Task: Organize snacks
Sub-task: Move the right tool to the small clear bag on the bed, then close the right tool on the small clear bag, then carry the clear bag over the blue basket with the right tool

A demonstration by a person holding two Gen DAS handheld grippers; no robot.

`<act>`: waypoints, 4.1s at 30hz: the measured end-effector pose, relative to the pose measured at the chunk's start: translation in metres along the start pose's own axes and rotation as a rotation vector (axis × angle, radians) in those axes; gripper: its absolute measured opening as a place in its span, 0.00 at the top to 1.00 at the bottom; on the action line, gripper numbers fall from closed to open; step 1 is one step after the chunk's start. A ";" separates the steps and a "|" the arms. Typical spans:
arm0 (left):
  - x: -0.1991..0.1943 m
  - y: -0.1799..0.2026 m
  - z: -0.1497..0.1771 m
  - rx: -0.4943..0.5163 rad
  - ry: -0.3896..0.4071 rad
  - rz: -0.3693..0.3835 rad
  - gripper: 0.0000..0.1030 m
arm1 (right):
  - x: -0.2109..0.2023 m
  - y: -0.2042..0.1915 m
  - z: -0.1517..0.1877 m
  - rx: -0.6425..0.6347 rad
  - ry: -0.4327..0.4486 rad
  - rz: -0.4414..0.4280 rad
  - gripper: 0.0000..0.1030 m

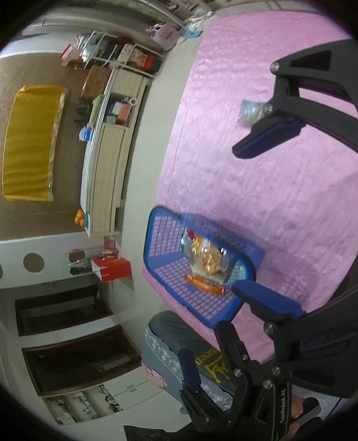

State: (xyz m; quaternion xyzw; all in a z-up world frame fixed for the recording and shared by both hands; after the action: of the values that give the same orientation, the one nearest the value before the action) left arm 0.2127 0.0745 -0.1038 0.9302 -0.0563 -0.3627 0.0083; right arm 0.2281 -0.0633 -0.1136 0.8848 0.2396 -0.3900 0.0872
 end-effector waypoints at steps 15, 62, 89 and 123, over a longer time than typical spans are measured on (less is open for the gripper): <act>0.055 0.074 -0.010 0.031 -0.051 0.072 0.19 | -0.006 0.090 0.023 0.078 -0.022 0.093 0.10; 0.287 0.100 0.039 -0.061 -0.393 0.022 0.19 | 0.197 0.224 0.096 0.190 -0.359 0.122 0.11; 0.147 0.122 0.002 -0.010 -0.197 0.046 0.19 | 0.046 0.160 0.058 0.123 -0.173 0.119 0.41; -0.006 -0.063 0.018 -0.116 -0.039 -0.154 0.19 | 0.026 -0.051 0.000 -0.083 -0.084 -0.083 0.41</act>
State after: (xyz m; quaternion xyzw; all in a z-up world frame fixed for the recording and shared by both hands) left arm 0.2022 0.1378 -0.1169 0.9225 0.0362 -0.3829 0.0331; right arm 0.2180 -0.0098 -0.1311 0.8526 0.2884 -0.4195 0.1176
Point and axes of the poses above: each gripper's, at about its wrist camera, not at the fingertips, and x roughly the way its jaws point, y to its right, z to its underside, the point moved 9 cm from there along x, roughly the way its jaws point, and after that the axes turned 2 degrees about z, right-handed, at the moved point
